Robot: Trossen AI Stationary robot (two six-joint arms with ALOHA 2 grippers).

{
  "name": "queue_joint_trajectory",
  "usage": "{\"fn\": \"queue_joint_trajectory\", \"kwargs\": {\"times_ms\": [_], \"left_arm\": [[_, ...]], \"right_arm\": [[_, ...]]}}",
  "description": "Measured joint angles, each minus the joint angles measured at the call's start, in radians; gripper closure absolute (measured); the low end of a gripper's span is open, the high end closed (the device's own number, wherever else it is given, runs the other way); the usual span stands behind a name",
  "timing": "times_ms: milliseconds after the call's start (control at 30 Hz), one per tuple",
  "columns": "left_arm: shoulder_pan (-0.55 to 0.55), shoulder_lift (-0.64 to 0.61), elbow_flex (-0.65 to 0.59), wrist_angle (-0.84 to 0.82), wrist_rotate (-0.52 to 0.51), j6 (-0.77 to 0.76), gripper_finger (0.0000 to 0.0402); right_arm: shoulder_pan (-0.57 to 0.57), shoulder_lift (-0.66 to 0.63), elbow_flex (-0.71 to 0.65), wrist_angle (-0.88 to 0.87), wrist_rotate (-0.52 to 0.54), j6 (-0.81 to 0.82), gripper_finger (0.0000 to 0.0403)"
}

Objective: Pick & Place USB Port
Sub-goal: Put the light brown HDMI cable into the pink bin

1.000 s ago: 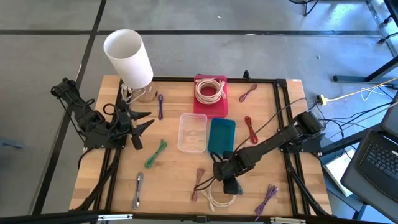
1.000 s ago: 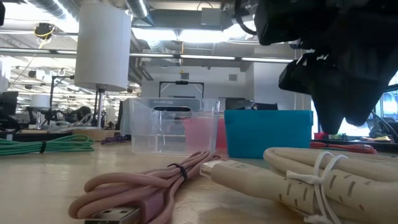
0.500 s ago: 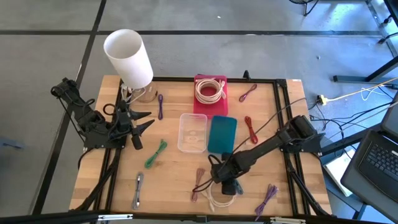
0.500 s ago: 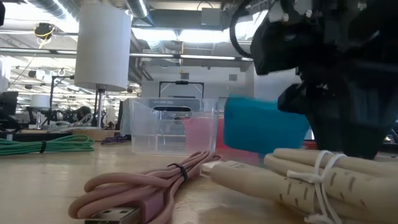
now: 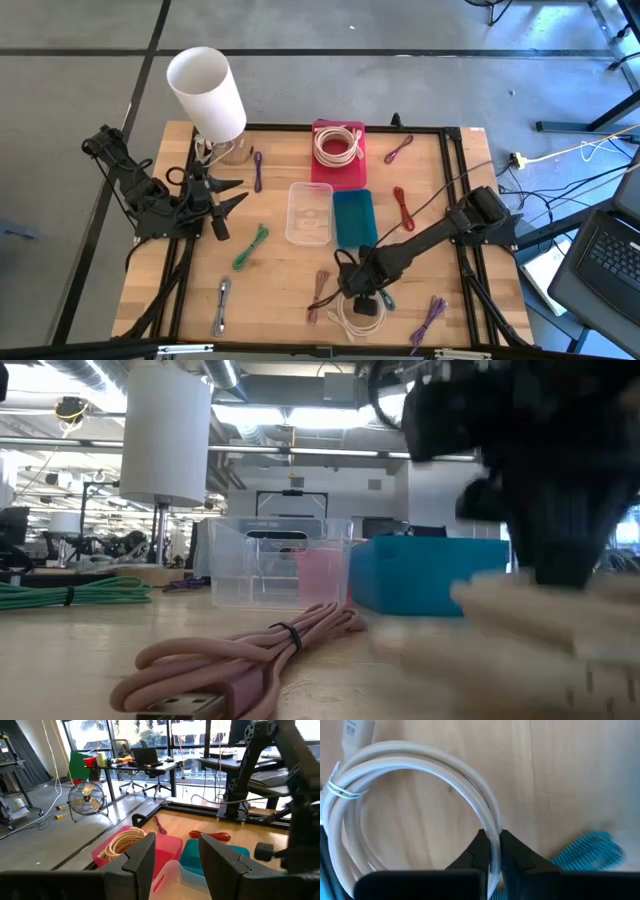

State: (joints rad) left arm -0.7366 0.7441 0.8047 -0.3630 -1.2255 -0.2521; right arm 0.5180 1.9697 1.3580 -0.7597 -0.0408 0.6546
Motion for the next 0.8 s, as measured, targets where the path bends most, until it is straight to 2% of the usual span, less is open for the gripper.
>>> {"fn": "queue_joint_trajectory", "kwargs": {"times_ms": [267,433,667,800], "left_arm": [[0.0,0.0,0.0,0.0,-0.005,0.03,0.0258],[0.0,0.0,0.0,0.0,-0.006,0.03,0.0258],[0.0,0.0,0.0,0.0,-0.005,0.006,0.0258],[0.0,0.0,0.0,0.0,0.02,-0.02,0.0258]], "right_arm": [[0.023,0.0,0.294,-0.402,0.164,-0.023,0.0382],[-0.007,0.0,0.455,-0.578,0.35,-0.068,0.0382],[-0.193,-0.001,0.61,-0.702,0.486,-0.229,0.0382],[-0.34,-0.001,0.68,-0.707,0.53,-0.394,0.0382]]}}
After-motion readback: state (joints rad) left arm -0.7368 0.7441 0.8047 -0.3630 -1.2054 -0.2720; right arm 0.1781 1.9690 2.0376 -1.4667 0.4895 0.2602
